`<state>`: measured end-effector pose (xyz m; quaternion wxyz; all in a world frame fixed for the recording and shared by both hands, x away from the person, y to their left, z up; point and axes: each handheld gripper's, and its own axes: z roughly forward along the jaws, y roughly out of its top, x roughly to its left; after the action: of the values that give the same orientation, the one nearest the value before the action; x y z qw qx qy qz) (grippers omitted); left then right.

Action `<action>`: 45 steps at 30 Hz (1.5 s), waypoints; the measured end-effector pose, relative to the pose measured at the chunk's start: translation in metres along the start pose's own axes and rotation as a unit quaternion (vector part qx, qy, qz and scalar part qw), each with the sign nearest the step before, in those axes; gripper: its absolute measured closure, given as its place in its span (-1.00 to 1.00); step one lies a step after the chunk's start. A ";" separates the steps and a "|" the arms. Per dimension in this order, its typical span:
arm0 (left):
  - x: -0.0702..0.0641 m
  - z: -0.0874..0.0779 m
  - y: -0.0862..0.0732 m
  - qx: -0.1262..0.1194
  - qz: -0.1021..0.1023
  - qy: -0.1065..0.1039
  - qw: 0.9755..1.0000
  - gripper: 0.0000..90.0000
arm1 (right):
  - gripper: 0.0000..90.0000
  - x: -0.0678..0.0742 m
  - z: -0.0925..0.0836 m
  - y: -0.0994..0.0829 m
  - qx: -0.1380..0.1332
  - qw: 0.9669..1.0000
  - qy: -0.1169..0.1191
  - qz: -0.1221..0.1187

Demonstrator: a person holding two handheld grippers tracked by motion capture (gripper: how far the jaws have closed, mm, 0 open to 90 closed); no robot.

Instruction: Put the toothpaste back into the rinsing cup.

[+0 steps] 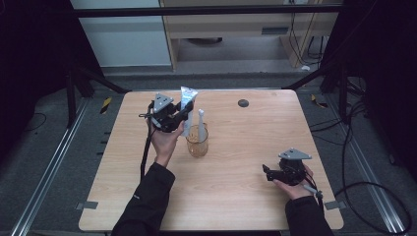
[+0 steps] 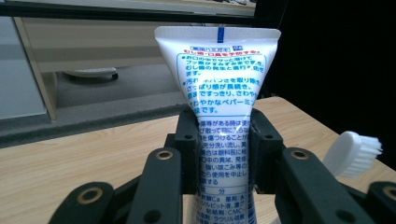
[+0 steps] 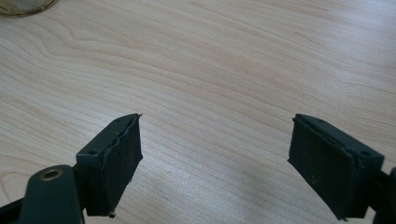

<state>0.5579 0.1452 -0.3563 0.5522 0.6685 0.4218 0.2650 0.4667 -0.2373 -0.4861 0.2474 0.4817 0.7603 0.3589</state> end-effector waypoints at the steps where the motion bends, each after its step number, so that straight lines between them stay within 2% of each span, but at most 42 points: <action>1: -0.001 0.001 0.000 0.000 0.002 0.000 1.000 0.54 | -0.62 0.000 0.000 0.000 0.000 1.000 0.000 0.001; 20: -0.004 0.027 -0.013 0.005 0.002 -0.007 1.000 0.54 | -0.61 0.000 0.001 -0.001 0.003 1.000 -0.001 -0.002; 40: -0.005 0.035 -0.029 0.018 0.008 -0.008 1.000 0.53 | -0.61 0.001 0.002 -0.001 0.006 1.000 0.000 -0.003; 45: -0.003 0.036 -0.036 0.024 0.004 -0.011 1.000 0.53 | -0.61 0.001 0.002 -0.001 0.007 1.000 0.000 -0.003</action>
<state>0.5759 0.1254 -0.3999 0.5396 0.6863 0.4188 0.2498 0.4672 -0.2360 -0.4886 0.2450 0.4806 0.7645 0.3528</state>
